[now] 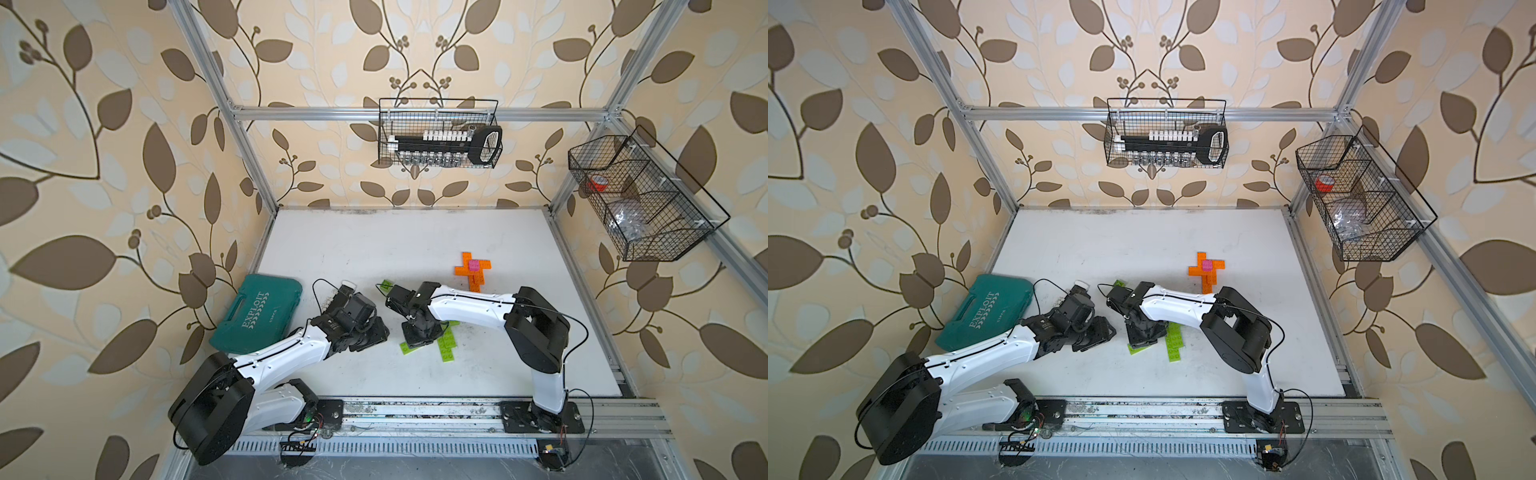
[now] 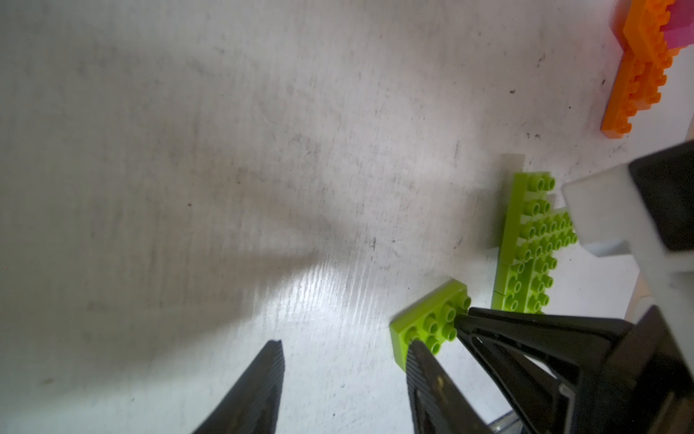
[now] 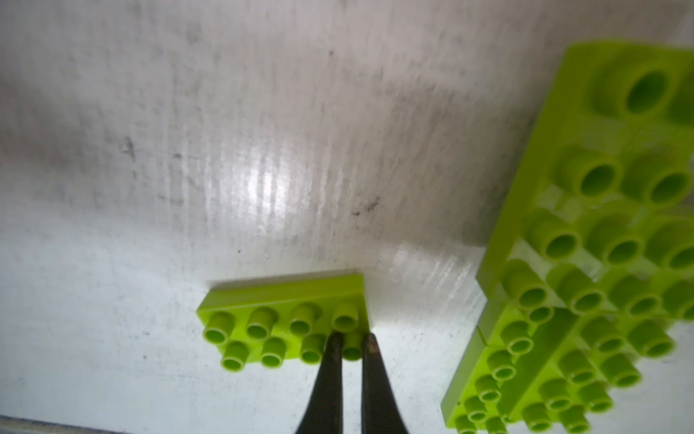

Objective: Assemble a small pinwheel with lego
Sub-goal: Pick up the lego brick from the center of the board, then assemble the lego brick with the lego brick.

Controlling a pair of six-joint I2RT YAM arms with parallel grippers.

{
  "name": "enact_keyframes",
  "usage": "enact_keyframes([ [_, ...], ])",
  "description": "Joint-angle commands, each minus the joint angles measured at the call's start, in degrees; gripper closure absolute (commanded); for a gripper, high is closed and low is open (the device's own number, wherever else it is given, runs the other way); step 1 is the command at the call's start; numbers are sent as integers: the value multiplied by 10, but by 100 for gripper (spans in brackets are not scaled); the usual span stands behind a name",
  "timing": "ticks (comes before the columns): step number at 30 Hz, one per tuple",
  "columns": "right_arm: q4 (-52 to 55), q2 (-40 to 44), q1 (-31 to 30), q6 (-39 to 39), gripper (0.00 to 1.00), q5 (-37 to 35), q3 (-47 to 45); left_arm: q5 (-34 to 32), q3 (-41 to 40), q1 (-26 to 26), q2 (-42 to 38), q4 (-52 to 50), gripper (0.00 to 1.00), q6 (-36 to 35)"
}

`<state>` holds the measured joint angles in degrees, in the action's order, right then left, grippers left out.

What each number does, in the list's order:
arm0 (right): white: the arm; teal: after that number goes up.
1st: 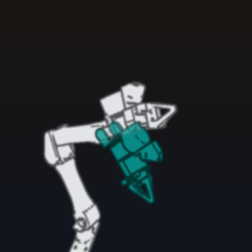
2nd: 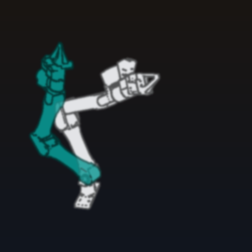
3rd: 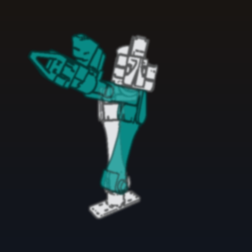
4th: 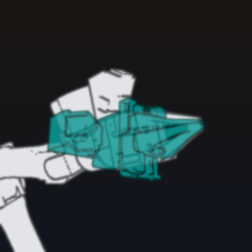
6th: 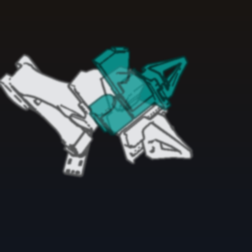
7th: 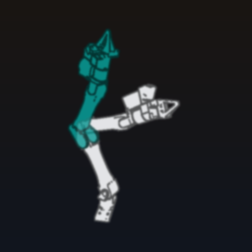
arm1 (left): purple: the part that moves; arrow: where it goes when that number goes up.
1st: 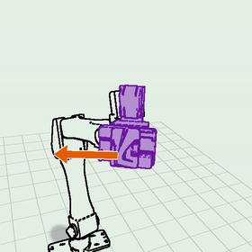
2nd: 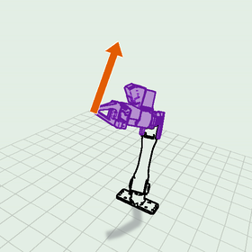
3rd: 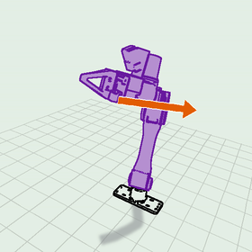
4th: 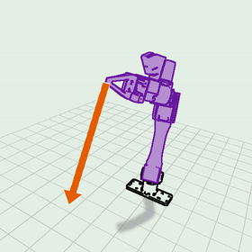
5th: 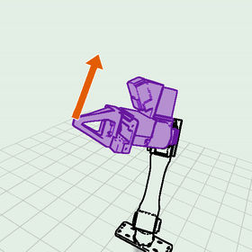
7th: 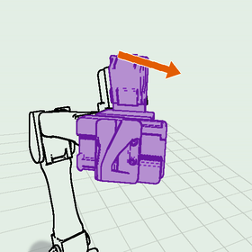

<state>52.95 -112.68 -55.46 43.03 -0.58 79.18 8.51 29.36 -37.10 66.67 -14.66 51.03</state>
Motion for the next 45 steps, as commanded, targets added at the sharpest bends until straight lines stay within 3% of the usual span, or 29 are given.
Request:
enact_keyframes([
  [1,-5,36,-1,-4,95,6,-7,5,0,-2,-9,26,45,-16],
  [10,-6,95,42,23,95,0,-72,8,15,-35,14,63,44,-32],
  [23,1,98,68,31,96,-22,-96,-8,57,-90,65,71,44,-58],
  [45,-18,68,87,24,97,-13,-105,-21,60,-97,73,68,44,-58],
])
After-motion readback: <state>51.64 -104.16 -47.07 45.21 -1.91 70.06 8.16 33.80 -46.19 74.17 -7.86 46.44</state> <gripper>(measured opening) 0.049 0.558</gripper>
